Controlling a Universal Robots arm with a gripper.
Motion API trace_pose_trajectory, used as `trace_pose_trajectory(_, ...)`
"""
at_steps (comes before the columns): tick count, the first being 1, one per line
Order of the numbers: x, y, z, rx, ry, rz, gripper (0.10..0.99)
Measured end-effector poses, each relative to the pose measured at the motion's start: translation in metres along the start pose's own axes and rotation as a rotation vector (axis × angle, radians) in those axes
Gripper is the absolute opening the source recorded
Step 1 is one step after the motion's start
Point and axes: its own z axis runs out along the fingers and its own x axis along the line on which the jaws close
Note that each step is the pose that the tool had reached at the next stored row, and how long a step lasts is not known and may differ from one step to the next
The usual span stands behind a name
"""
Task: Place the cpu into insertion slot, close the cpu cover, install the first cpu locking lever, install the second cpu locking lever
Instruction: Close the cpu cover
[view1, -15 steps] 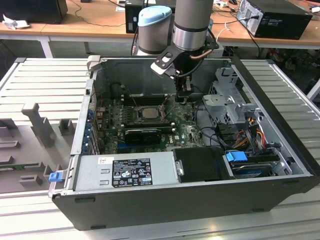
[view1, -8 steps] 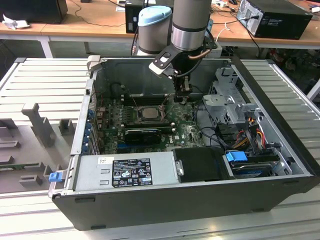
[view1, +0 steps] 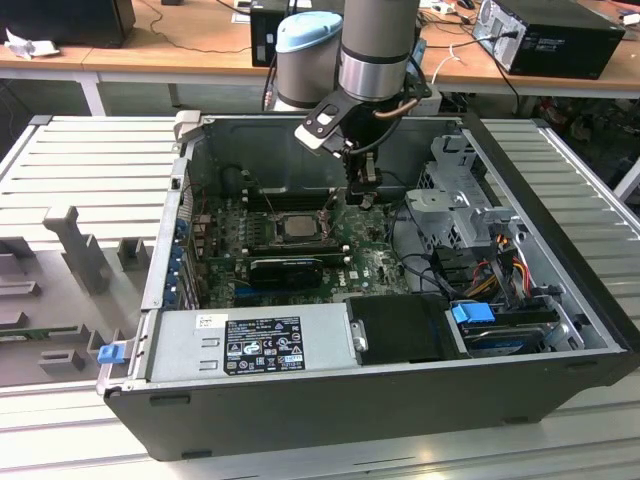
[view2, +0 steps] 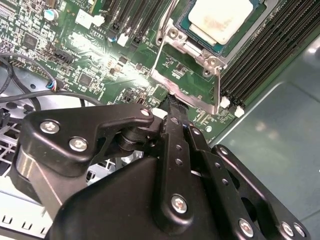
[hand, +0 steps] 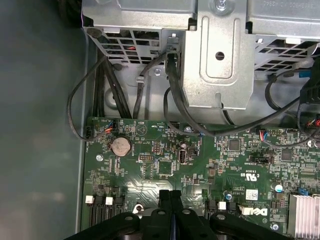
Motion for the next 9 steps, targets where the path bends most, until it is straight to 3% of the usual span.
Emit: trace_pose_trajectory(9, 0.0002, -0.0031, -0.0001, 0.0, 0.0, 0.0, 0.106)
